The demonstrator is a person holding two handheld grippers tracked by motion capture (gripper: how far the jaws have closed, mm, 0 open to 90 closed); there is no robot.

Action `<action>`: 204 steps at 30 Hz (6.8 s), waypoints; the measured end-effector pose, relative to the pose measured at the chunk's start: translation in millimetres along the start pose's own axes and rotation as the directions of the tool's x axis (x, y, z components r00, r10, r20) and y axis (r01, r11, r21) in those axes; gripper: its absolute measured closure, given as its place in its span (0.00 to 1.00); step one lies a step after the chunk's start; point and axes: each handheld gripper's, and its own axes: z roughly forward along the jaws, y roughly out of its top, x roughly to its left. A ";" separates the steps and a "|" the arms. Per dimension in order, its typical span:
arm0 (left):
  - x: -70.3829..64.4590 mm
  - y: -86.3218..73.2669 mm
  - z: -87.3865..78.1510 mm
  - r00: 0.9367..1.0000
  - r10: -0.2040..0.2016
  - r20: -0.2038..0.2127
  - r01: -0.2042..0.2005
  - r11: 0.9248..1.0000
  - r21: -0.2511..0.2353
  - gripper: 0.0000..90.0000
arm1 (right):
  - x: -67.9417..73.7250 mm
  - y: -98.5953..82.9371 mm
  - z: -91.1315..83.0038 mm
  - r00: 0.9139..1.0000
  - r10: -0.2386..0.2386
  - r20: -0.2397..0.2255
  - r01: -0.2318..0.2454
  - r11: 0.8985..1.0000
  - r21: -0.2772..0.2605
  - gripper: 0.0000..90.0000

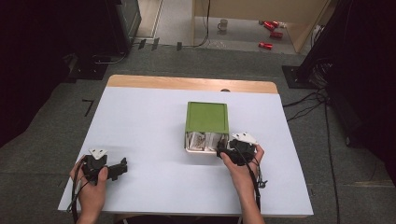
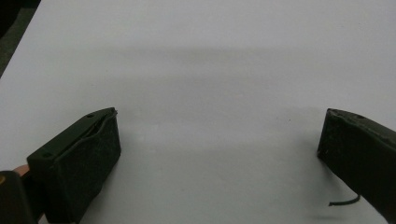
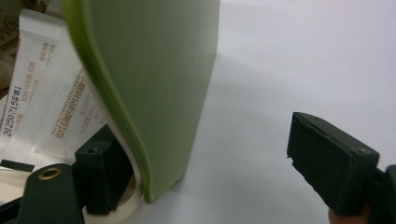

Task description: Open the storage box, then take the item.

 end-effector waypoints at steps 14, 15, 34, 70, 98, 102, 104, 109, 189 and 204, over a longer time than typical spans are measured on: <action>0.0 0.0 0.0 1.000 0.000 0.000 0.000 1.000 0.000 0.00 | 0.8 -8.7 -12.8 1.000 0.000 -0.021 0.000 1.000 0.014 0.20; 0.0 0.0 0.0 1.000 0.000 0.000 0.000 1.000 0.000 0.00 | 0.8 -10.0 -15.6 1.000 -0.002 -0.025 0.003 1.000 0.010 0.20; 0.0 0.1 0.0 1.000 0.000 0.000 0.000 1.000 0.000 0.00 | 9.9 -13.2 -48.6 0.999 -0.024 -0.048 0.020 0.996 -0.082 0.34; 0.0 0.2 0.1 1.000 0.000 0.000 0.000 1.000 0.001 0.00 | 27.8 -5.0 -60.2 0.999 0.051 -0.018 -0.054 0.984 -0.169 0.95; -0.1 0.2 0.1 1.000 0.000 -0.001 0.000 1.000 0.001 0.00 | 27.7 -25.0 -86.6 0.995 0.072 -0.073 -0.083 0.984 -0.155 0.98; -0.1 0.2 0.1 1.000 0.000 -0.001 0.000 1.000 0.001 0.00 | 28.7 -28.5 -90.3 0.995 0.073 -0.075 -0.084 0.985 -0.154 0.98; -0.1 0.2 0.1 1.000 0.000 -0.001 0.000 1.000 0.001 0.00 | 28.9 -31.2 -93.0 0.994 0.073 -0.077 -0.084 0.984 -0.155 0.98; -0.1 0.2 0.2 1.000 0.000 -0.001 0.000 1.000 0.001 0.00 | 29.9 -38.2 -99.9 0.994 0.073 -0.079 -0.085 0.984 -0.154 0.98; 0.1 0.2 0.1 1.000 0.000 0.000 0.000 1.000 0.001 0.00 | 96.9 -38.1 -66.8 0.969 -0.081 -0.234 0.064 0.995 -0.076 0.70; 0.0 0.3 0.2 1.000 0.000 -0.001 0.000 1.000 0.001 0.00 | 84.1 -40.0 -84.3 0.966 -0.054 -0.252 0.018 0.990 -0.143 0.96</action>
